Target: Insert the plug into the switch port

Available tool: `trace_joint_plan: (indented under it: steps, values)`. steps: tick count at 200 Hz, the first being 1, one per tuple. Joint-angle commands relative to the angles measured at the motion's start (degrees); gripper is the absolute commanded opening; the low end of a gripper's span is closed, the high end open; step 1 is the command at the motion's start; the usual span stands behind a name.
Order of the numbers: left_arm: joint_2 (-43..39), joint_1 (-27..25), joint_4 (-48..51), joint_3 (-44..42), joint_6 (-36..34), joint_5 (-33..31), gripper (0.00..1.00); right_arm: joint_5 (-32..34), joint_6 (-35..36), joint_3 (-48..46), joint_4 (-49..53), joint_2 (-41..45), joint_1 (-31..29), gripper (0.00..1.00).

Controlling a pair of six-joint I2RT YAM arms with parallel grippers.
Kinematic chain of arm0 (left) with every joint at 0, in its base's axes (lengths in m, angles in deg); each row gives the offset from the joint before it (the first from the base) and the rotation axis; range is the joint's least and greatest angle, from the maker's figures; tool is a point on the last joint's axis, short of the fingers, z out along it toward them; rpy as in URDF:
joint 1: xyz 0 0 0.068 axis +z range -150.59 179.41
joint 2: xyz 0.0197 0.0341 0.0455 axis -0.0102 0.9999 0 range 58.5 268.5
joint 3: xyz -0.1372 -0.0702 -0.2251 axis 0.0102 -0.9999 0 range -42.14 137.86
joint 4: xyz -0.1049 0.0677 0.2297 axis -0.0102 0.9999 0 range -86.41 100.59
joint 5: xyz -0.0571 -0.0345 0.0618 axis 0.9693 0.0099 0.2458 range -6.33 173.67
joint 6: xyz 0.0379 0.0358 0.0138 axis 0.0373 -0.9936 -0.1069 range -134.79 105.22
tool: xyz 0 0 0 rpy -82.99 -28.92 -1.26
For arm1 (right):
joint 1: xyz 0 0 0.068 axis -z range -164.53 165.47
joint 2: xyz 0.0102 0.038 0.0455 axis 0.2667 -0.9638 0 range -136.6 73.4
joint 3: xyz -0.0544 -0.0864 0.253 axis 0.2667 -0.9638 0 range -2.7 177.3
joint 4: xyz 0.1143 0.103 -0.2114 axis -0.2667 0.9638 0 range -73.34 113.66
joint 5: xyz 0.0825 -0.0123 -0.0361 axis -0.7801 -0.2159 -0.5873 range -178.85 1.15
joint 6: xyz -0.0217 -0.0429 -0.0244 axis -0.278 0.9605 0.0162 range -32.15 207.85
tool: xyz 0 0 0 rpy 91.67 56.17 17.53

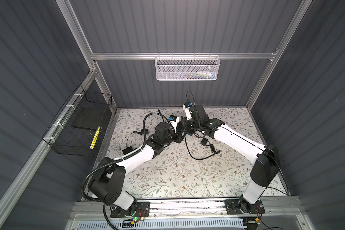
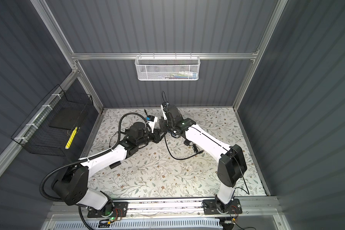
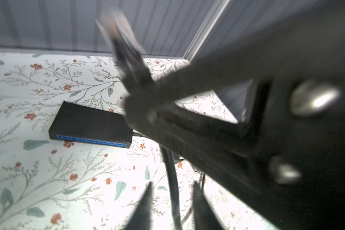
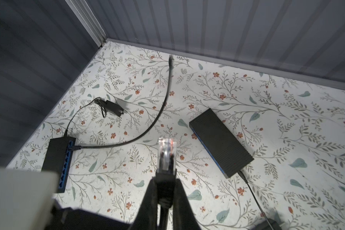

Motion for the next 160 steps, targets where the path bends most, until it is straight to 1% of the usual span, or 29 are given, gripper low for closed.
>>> trace_joint_plan:
  steps: [1,10,15,24,29,45,55,65,79,95,112,120,122,133,136,146,151,160]
  values:
    - [-4.80,0.04,0.44,-0.66,-2.43,-3.78,0.62,-4.65,2.74,-3.98,0.56,3.64,3.61,0.00]
    - [-6.12,0.80,0.58,-1.12,-2.73,-4.05,0.68,-4.42,3.75,-5.25,1.26,4.66,4.84,0.00]
    - [-6.84,1.51,0.49,-1.35,-2.98,-3.74,0.70,-4.28,4.20,-5.86,1.81,5.05,5.39,0.00]
    - [-7.74,3.32,0.77,-1.66,-3.03,-3.14,0.70,-4.75,4.86,-6.90,2.18,5.50,6.42,0.00]
    - [-7.99,4.70,1.04,-1.67,-2.99,-2.61,0.70,-4.79,5.02,-7.40,4.02,5.62,6.86,0.00]
    - [-6.24,10.11,2.18,-0.23,-1.89,-1.01,0.69,-5.53,4.66,-10.23,3.52,5.37,7.47,0.00]
    - [-2.91,12.78,4.45,2.70,-2.52,-0.34,0.67,-5.76,4.22,-11.36,3.55,3.97,7.66,0.00]
    - [0.85,13.75,6.00,6.00,-3.68,-0.75,0.67,-5.56,3.63,-11.62,3.87,1.83,7.69,0.00]
    - [6.68,14.19,6.20,10.62,-4.73,-0.30,0.67,-5.27,2.52,-11.00,3.90,-1.70,7.69,0.00]
    - [13.93,14.24,5.09,15.54,-5.03,0.25,0.72,-6.04,1.41,-9.61,3.23,-5.49,7.90,0.00]
    - [21.81,14.37,7.25,22.47,-5.67,1.05,0.74,-6.37,0.58,-7.61,2.81,-9.73,7.99,0.00]
    - [25.62,14.68,8.28,25.67,-5.47,3.20,0.74,-6.75,0.10,-6.54,2.85,-11.69,8.26,0.00]
    - [26.56,14.75,8.71,27.68,-5.48,3.64,0.74,-6.95,0.00,-6.29,2.81,-12.16,8.26,0.00]
    - [31.38,14.87,10.31,32.55,-5.22,4.78,0.74,-7.65,-0.69,-5.02,2.80,-14.53,8.57,0.00]
    - [32.58,14.89,10.88,33.82,-5.19,6.75,0.74,-7.82,-0.85,-4.71,2.80,-15.17,8.58,0.00]
    - [36.62,14.90,14.41,38.66,-5.65,10.38,0.74,-8.09,-1.06,-3.49,2.80,-17.07,8.71,0.00]
    - [38.06,14.96,15.33,40.03,-5.60,11.43,0.74,-8.14,-1.08,-3.10,1.61,-17.65,8.72,0.00]
    - [39.82,14.90,14.12,40.86,-4.89,12.81,0.73,-8.00,-1.17,-2.63,0.98,-18.49,8.80,0.00]
